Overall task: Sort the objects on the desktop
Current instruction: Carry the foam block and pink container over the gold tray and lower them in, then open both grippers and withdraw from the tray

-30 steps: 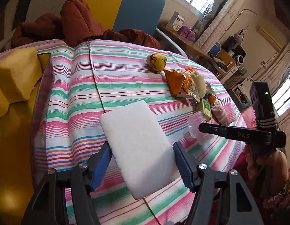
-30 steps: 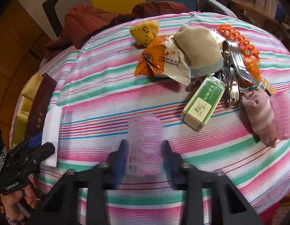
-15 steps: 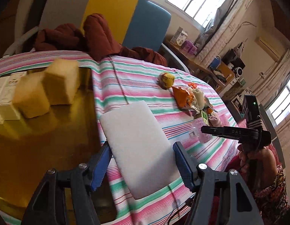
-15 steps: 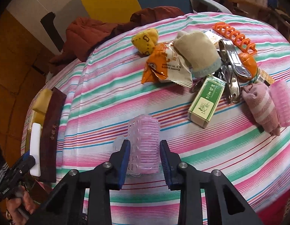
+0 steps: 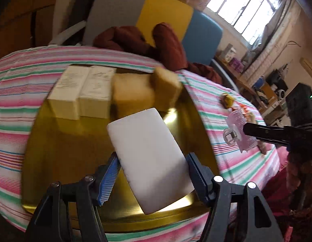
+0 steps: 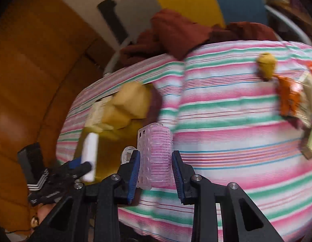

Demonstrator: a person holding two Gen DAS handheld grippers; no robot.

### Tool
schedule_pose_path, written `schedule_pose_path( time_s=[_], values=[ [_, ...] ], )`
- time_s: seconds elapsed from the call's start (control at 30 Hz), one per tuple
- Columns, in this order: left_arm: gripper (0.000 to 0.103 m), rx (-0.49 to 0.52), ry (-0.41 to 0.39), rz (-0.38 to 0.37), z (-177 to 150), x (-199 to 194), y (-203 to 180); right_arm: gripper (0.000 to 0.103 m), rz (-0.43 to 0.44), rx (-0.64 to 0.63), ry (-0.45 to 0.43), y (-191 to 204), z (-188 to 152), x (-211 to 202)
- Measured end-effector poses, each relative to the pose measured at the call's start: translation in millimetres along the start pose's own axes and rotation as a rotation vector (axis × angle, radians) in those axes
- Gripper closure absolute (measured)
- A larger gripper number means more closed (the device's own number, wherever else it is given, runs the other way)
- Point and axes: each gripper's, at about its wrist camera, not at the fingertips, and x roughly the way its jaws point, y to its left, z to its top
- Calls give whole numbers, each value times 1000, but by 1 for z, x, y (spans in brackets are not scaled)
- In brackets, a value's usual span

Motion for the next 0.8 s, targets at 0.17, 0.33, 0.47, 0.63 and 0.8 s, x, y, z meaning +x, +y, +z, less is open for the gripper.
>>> schedule_pose_path(
  time_s=[0.17, 0.33, 0.47, 0.63, 0.8],
  values=[
    [35, 8, 55, 102, 6, 7, 39, 71, 46, -31, 90, 54, 5, 65],
    [28, 16, 79, 199, 16, 14, 58, 71, 43, -15, 161, 81, 11, 128],
    [26, -21, 62, 216, 22, 6, 71, 68, 61, 30, 170, 93, 11, 168],
    [24, -16, 50, 206, 25, 0, 73, 52, 91, 60, 140, 95, 8, 174],
    [25, -41, 14, 206, 25, -8, 73, 57, 31, 24, 166, 90, -5, 169]
  ],
)
